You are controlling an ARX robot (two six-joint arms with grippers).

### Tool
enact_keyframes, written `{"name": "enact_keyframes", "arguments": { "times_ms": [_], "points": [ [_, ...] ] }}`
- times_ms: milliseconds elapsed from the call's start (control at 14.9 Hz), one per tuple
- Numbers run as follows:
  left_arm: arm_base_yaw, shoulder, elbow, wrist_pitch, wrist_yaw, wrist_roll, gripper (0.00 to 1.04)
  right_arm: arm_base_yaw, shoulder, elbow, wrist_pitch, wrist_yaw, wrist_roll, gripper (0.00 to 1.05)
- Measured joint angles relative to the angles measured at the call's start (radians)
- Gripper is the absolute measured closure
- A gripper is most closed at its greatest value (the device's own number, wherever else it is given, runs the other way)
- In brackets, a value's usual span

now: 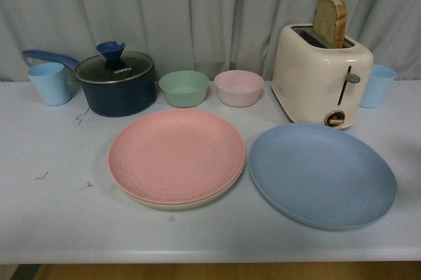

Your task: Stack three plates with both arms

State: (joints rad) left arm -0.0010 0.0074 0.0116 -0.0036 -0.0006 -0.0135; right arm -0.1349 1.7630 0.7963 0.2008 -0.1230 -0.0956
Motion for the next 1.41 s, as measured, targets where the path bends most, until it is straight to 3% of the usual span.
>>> {"name": "enact_keyframes", "arguments": {
  "times_ms": [268, 335, 602, 669, 736, 803, 1138, 1272, 1406],
  "points": [
    [0.0, 0.0, 0.0, 0.0, 0.0, 0.0, 0.07, 0.035, 0.164, 0.056, 0.082, 0.019, 0.025, 0.06],
    [0.0, 0.0, 0.0, 0.0, 0.0, 0.0, 0.07, 0.057, 0.282, 0.116, 0.106, 0.076, 0.114, 0.06],
    [0.0, 0.0, 0.0, 0.0, 0.0, 0.0, 0.07, 0.079, 0.367, 0.201, 0.069, 0.108, 0.225, 0.52],
    [0.0, 0.0, 0.0, 0.0, 0.0, 0.0, 0.07, 0.089, 0.378, 0.21, 0.066, 0.115, 0.242, 0.79],
    [0.0, 0.0, 0.0, 0.0, 0.0, 0.0, 0.07, 0.089, 0.377, 0.21, 0.065, 0.115, 0.253, 0.93],
    [0.0, 0.0, 0.0, 0.0, 0.0, 0.0, 0.07, 0.082, 0.361, 0.204, 0.067, 0.101, 0.281, 1.0],
    [0.0, 0.0, 0.0, 0.0, 0.0, 0.0, 0.07, -0.006, -0.005, -0.093, 0.069, 0.019, 0.309, 1.02],
    [0.0, 0.0, 0.0, 0.0, 0.0, 0.0, 0.07, 0.02, -0.157, -0.122, 0.024, -0.039, 0.328, 1.02],
    [0.0, 0.0, 0.0, 0.0, 0.0, 0.0, 0.07, 0.123, -0.243, -0.089, 0.068, -0.09, 0.407, 1.02]
  ]
}}
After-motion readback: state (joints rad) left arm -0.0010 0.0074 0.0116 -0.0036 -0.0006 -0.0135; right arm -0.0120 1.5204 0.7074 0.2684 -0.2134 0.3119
